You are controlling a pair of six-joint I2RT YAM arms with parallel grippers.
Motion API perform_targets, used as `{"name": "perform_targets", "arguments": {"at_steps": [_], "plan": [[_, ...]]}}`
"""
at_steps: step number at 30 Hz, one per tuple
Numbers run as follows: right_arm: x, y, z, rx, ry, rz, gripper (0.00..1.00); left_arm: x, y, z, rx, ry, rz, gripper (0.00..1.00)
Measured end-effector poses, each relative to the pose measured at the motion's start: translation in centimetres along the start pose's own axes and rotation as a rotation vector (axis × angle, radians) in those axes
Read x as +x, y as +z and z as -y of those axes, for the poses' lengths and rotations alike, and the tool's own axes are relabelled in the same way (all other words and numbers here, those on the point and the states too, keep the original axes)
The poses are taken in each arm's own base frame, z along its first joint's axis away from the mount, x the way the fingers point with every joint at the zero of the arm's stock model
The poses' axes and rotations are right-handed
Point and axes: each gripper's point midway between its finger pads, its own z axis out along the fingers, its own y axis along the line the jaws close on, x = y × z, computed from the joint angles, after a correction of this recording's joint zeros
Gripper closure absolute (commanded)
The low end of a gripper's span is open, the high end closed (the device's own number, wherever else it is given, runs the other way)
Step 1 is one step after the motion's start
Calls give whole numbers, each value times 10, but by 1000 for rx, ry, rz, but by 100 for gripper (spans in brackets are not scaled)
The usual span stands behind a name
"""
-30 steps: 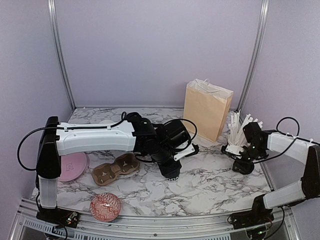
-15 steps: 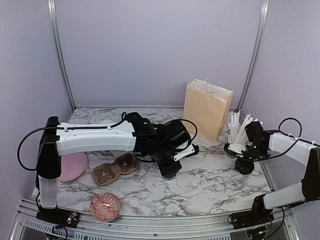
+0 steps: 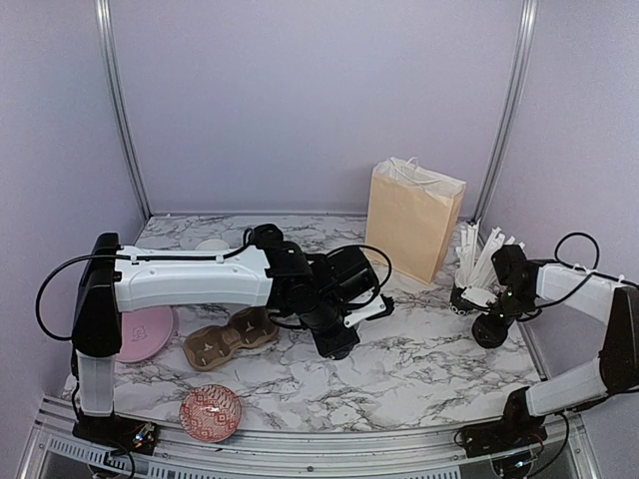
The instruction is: Pack the takeout coffee
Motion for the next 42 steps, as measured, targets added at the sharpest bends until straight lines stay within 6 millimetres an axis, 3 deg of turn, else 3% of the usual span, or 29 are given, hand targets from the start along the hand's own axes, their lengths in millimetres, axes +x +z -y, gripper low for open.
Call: {"name": "perform_targets", "arguments": {"at_steps": [27, 37, 40, 42], "plan": [[-4, 5, -11, -89, 47, -1, 96, 10, 4, -1, -14, 0, -25, 55], [-11, -25, -14, -107, 45, 48, 96, 6, -10, -3, -19, -2, 1, 55], [-14, -37, -27, -168, 16, 87, 96, 4, -16, -4, -22, 0, 15, 54], [-15, -44, -41, -233, -12, 115, 96, 2, -20, -5, -27, 0, 24, 48]]}}
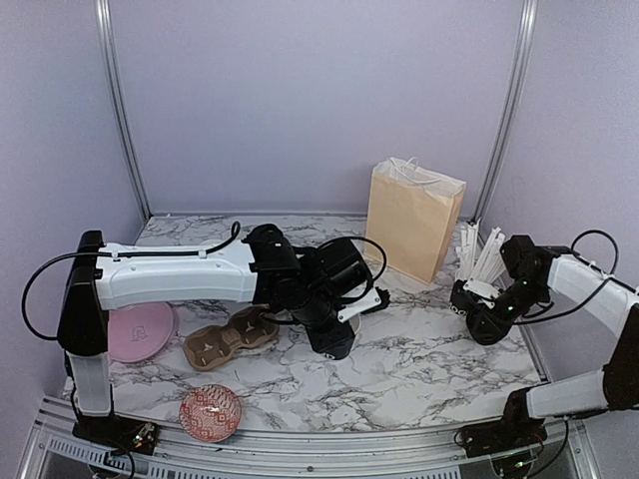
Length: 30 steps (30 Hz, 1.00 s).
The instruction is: Pack the takeout coffee
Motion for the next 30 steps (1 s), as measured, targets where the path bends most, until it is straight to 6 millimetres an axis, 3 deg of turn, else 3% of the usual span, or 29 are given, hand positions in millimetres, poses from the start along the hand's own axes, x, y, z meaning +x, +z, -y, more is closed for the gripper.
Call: {"name": "perform_targets", "arguments": {"at_steps": [5, 8, 14, 19, 23, 27, 30], "plan": [[-6, -12, -41, -187, -94, 63, 96, -9, -6, -7, -37, 0, 29, 32], [-14, -21, -67, -275, -182, 100, 95, -19, -10, -14, -69, 5, 68, 27], [-60, -54, -117, -429, -395, 207, 95, -53, -41, -26, -128, 0, 273, 20], [-136, -102, -130, -571, -467, 423, 95, -74, -94, -34, -178, -18, 582, 11], [-179, -135, -139, -705, -506, 581, 95, -82, -135, -39, -213, -52, 846, 9], [-199, -161, -149, -802, -537, 694, 94, -94, -159, -47, -221, -94, 1047, 9], [-202, -175, -158, -854, -552, 748, 94, -102, -168, -55, -212, -126, 1148, 9]]}}
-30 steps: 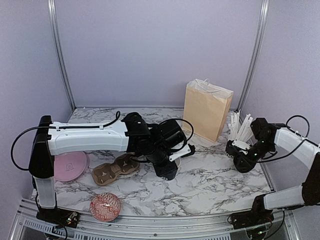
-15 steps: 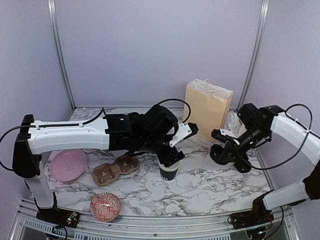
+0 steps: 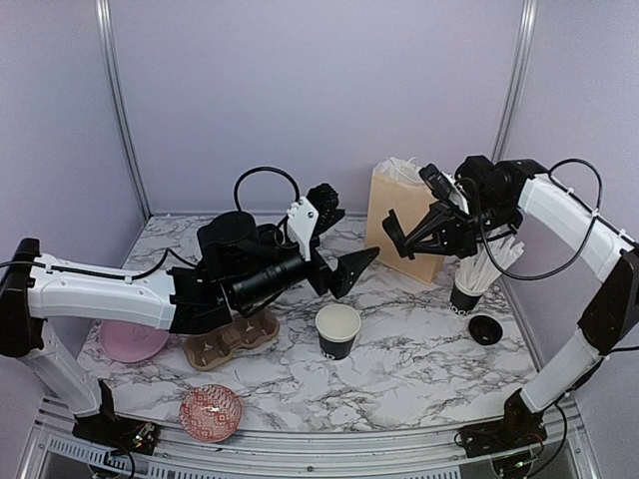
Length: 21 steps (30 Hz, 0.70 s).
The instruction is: Pack the takeout coffee
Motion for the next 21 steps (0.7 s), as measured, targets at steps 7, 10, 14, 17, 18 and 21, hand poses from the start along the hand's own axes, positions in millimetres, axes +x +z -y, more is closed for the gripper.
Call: {"name": "perform_targets", "arguments": {"at_steps": [7, 10, 14, 17, 18, 21], "plan": [[-15, 0, -11, -46, -5, 74, 94, -9, 16, -6, 27, -67, 131, 8], [-20, -2, -15, -47, -14, 87, 93, -7, 25, 3, 76, -79, 147, 8], [-25, -3, -21, -48, -31, 100, 93, -5, 35, 16, 147, -93, 162, 9], [-27, -4, -23, -48, -37, 104, 93, -8, 41, 23, 181, -100, 174, 9], [-27, -4, -23, -49, -35, 105, 93, -9, 43, 24, 188, -103, 181, 10], [-28, -4, -24, -54, -32, 111, 93, -11, 48, 24, 204, -113, 195, 13]]}}
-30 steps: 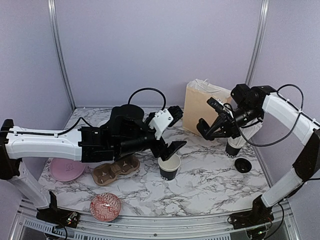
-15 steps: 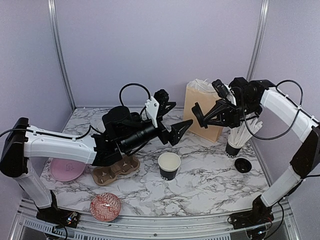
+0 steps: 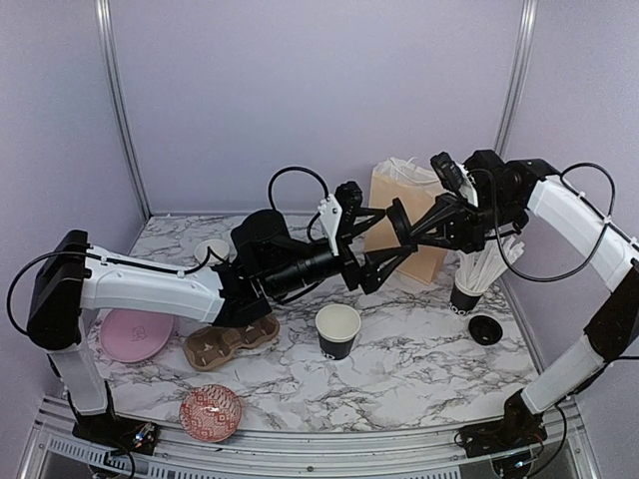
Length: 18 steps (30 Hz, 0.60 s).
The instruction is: Pack the takeout coffee
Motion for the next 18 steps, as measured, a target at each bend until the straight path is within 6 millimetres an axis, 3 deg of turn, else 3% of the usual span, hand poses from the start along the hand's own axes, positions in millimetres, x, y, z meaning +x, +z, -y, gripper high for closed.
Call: {"name": "perform_targets", "arguments": {"at_steps": [18], "plan": [[0, 1, -2, -13, 13, 11, 93, 16, 7, -10, 59, -50, -8, 23]]}}
